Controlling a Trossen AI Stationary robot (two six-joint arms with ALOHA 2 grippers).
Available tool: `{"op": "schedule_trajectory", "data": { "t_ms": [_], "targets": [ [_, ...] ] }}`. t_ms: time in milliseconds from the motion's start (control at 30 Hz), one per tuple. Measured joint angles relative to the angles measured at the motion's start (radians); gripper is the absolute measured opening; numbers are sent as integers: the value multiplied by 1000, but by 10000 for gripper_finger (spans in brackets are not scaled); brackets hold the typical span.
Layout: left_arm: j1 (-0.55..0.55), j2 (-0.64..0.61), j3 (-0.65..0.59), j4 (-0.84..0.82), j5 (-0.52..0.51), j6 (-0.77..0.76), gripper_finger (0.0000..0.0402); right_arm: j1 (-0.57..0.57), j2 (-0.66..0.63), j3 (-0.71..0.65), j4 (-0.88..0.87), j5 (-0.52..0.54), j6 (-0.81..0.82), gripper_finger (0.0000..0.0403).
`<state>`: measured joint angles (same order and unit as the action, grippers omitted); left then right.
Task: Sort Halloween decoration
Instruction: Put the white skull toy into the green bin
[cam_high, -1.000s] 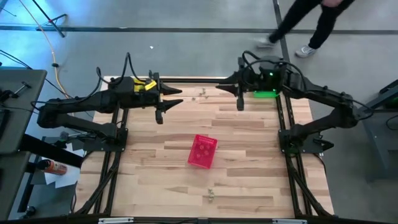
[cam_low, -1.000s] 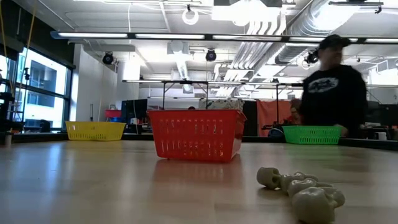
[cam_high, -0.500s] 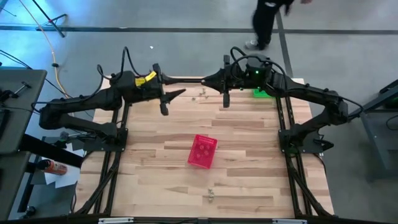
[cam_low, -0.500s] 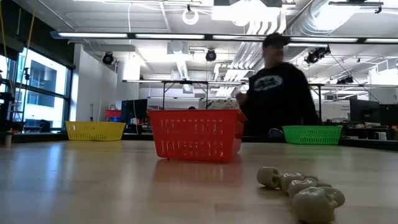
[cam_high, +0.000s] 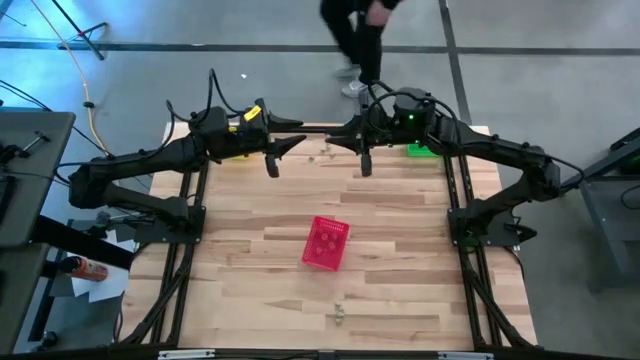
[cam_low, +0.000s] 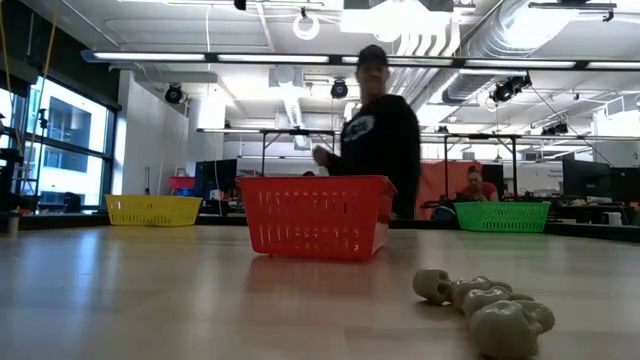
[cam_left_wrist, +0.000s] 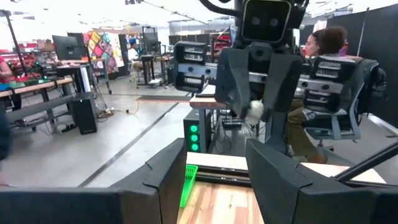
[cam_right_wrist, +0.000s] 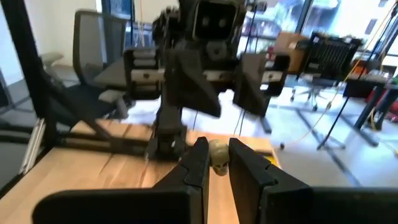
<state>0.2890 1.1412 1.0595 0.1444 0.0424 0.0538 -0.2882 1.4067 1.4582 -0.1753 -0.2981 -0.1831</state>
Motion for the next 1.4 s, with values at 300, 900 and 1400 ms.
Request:
{"op": "schedule_trajectory", "data": {
  "t_ms": [300,900,1400],
  "targets": [
    [10,13,0,5,-4,1,154,-45,-81,0,-243,-2,-34,36],
    [67,13,0,-53,-5,-17,154,-170,-354,-326,-193,10,128,36],
    [174,13,0,-63,0,-42,154,-246,-453,-690,-63,717,479,36]
  ]
}}
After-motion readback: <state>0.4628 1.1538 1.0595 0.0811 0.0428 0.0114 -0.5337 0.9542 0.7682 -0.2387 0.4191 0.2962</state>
